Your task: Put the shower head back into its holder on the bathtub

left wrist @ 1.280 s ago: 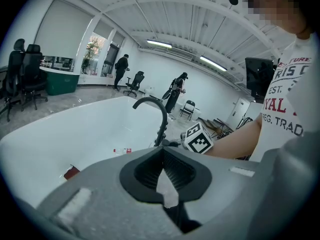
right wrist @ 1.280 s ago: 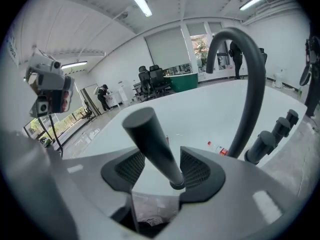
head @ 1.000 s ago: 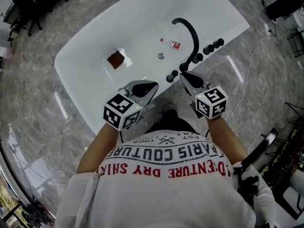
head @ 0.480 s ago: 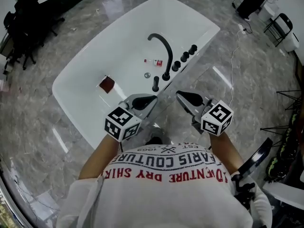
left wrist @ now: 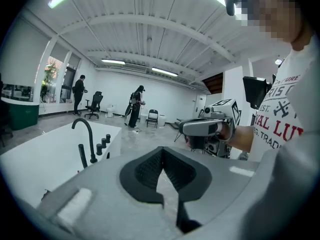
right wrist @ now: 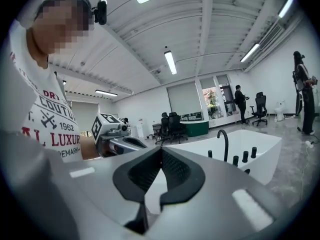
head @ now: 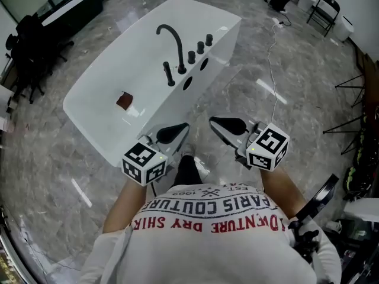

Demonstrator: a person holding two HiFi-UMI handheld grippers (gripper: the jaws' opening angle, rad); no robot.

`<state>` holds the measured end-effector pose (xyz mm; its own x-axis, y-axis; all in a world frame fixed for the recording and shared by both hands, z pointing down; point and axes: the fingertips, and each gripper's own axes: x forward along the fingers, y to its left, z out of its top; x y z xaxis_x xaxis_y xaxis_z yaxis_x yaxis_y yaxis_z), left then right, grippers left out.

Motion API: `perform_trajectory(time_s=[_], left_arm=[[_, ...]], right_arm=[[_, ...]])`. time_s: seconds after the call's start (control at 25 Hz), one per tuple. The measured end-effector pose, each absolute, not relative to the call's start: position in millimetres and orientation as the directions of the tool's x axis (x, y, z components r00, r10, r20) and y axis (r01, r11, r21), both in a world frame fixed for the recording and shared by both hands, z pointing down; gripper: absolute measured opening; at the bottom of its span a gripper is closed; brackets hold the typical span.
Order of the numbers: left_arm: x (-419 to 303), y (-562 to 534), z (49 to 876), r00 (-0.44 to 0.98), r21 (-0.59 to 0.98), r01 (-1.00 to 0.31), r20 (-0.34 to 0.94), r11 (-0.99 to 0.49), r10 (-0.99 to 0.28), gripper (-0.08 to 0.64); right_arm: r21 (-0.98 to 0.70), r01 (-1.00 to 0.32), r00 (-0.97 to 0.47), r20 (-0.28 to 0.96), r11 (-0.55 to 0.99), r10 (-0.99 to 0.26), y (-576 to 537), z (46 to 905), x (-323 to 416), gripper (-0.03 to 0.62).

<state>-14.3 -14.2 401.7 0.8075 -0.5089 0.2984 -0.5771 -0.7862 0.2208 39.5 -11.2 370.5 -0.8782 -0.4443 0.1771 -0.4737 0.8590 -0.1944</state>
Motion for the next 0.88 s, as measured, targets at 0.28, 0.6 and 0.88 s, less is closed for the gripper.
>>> perform_trajectory(time_s=[0.28, 0.6, 0.88], left_arm=[[33, 104, 382, 0.818, 0.206, -0.561, 0.284, -0.801, -0.500, 0.005], [39, 169, 358, 0.794, 0.190, -0.593, 0.299, -0.782, -0.529, 0.005], [33, 192, 337, 0.787, 0.151, -0.602, 0.277, -0.784, -0.551, 0.005]], right_arm=[[-0.234, -0.432, -0.898, 0.205, 0.871, -0.390, 114, 372, 69, 0.000], [-0.292, -0.387, -0.920, 0.178, 0.875, -0.348, 182, 352, 72, 0.000], [-0.249, -0.360, -0.932, 0.150, 0.899, -0.331, 199, 324, 61, 0.002]])
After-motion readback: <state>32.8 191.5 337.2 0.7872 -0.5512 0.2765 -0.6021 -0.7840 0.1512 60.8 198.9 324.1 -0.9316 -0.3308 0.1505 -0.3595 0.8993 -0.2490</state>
